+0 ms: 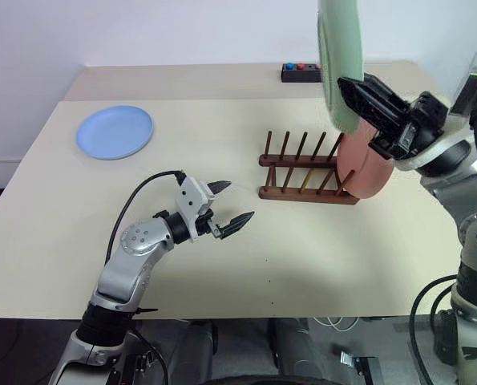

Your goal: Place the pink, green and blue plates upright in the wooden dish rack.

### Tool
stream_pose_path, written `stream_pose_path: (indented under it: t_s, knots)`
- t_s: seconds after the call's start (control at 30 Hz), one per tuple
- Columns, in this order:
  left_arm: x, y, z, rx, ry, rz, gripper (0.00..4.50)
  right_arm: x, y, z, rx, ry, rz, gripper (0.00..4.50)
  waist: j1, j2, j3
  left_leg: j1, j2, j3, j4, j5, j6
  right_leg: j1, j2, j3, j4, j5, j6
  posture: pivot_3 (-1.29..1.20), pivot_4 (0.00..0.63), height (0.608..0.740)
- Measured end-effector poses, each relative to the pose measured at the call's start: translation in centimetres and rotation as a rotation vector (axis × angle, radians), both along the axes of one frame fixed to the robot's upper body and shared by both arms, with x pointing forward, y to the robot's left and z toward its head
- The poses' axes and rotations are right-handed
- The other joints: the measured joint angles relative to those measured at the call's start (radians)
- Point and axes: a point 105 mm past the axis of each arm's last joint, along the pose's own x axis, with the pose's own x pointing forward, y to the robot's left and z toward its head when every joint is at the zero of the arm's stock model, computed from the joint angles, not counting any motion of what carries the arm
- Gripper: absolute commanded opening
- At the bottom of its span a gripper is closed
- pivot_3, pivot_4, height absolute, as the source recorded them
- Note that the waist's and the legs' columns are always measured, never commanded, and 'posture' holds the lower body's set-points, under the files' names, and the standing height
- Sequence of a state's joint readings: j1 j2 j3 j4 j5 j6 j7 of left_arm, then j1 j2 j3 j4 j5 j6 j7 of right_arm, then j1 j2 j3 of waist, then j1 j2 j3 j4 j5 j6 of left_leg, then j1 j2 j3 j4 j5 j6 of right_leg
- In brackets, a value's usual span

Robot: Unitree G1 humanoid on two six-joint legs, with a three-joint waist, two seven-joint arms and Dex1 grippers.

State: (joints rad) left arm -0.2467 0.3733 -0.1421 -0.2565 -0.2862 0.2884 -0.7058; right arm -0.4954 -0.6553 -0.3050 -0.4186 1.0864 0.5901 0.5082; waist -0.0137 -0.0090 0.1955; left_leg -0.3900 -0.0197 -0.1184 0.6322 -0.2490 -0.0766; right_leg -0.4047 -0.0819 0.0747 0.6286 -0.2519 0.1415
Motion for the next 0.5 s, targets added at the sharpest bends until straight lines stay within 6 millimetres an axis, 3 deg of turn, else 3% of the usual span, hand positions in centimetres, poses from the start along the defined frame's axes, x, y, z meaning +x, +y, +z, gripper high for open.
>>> stream_pose_path:
  t_s: [0.1, 0.5]
  knots:
    - [-0.1, 0.1, -0.2, 0.003, 0.005, 0.002, 4.5, 0.5, -0.1, -1.8, 0.045, 0.126, 0.014, 0.06, 0.0, 0.0, 0.0, 0.0, 0.0, 0.0, 0.0, 0.0, 0.0, 0.0, 0.0, 0.0, 0.0, 0.0, 0.0, 0.0, 0.15, 0.74]
    - [0.0, 0.3, -0.5, 0.011, -0.002, 0.0, 4.5, 2.4, -0.6, -4.1, 0.17, 0.313, -0.04, 0.06, -0.003, 0.0, 0.0, 0.0, 0.0, 0.0, 0.0, 0.0, 0.0, -0.001, 0.0, 0.0, 0.0, 0.0, 0.0, 0.0, 0.15, 0.74]
